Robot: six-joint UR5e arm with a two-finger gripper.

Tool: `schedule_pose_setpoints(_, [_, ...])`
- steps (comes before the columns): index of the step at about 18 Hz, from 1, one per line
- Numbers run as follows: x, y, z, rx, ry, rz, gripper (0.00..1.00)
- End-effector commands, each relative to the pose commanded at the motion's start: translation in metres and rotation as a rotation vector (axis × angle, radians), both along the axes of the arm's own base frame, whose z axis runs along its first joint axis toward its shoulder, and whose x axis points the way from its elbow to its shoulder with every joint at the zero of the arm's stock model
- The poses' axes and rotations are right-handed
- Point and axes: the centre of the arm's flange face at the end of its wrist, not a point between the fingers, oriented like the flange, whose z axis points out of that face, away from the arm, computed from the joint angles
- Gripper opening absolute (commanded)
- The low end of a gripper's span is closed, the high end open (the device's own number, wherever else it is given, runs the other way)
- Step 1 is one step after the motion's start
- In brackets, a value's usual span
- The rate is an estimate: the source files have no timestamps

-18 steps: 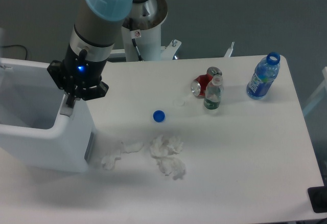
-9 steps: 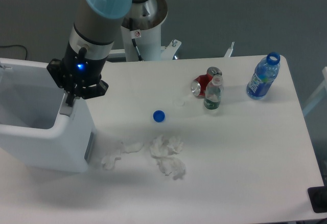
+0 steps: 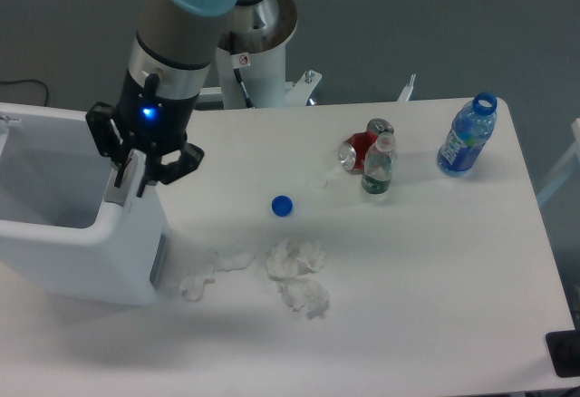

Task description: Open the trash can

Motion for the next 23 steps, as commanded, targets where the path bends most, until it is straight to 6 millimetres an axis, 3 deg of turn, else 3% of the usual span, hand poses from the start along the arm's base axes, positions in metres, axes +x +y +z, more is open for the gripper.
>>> schedule_pose_setpoints(1, [-0.008, -0.002, -0.003, -0.004, 0.004, 0.012, 1.00])
schedule_pose_setpoints(6, [-0.022, -0.018, -0.042, -0.107, 0.110, 0.005, 1.00])
schedule_pose_setpoints(9, [-0.033, -0.026, -0.067, -0.225, 0.237, -0.088, 1.00])
schedule_pose_setpoints(14, [-0.056, -0.037, -0.075, -0.273, 0.309, -0.188, 1.00])
schedule_pose_setpoints(19, [-0.077, -0.026, -0.105, -0.282, 0.381, -0.453, 1.00])
schedule_pose_setpoints(23, [-0.112, -0.025, -0.136, -0.343, 0.419, -0.478, 1.00])
